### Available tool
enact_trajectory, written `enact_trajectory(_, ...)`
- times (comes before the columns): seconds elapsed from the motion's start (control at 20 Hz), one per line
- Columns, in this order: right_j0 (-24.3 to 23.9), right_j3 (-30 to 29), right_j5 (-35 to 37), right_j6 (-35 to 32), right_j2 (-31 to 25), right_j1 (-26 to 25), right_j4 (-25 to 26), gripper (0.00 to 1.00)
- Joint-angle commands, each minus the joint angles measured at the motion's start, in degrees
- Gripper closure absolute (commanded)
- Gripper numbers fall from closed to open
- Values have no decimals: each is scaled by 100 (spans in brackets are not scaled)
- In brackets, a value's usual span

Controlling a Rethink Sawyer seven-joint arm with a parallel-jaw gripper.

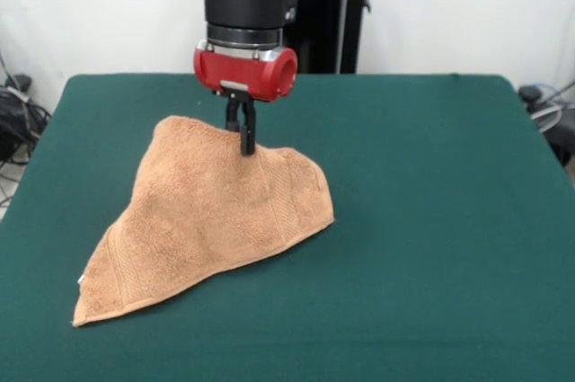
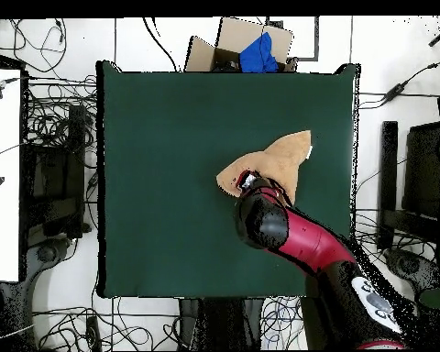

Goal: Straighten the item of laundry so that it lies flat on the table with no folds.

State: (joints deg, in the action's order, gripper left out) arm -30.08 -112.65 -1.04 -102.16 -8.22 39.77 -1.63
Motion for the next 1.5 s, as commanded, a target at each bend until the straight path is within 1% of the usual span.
enact_trajectory(0.05, -70, -178, -416, -1175, -541, 21, 55, 100)
enact_trajectory(0.2, -49, -256, -376, -1263, -616, 64, -34, 100)
enact_trajectory(0.25, 3, -264, -373, -1291, -583, 77, -72, 100)
enact_trajectory(0.4, 357, -211, -250, -1351, -295, 127, -275, 100)
enact_trajectory(0.7, 621, -248, -295, -1464, -147, 152, -455, 100)
enact_trajectory(1.15, 664, -323, -331, -1538, -256, 164, -571, 100)
enact_trajectory(1.4, 1002, -286, -475, -1674, -88, 92, -815, 100)
enact_trajectory(1.5, 1024, -276, -541, -1682, -121, 28, -851, 100)
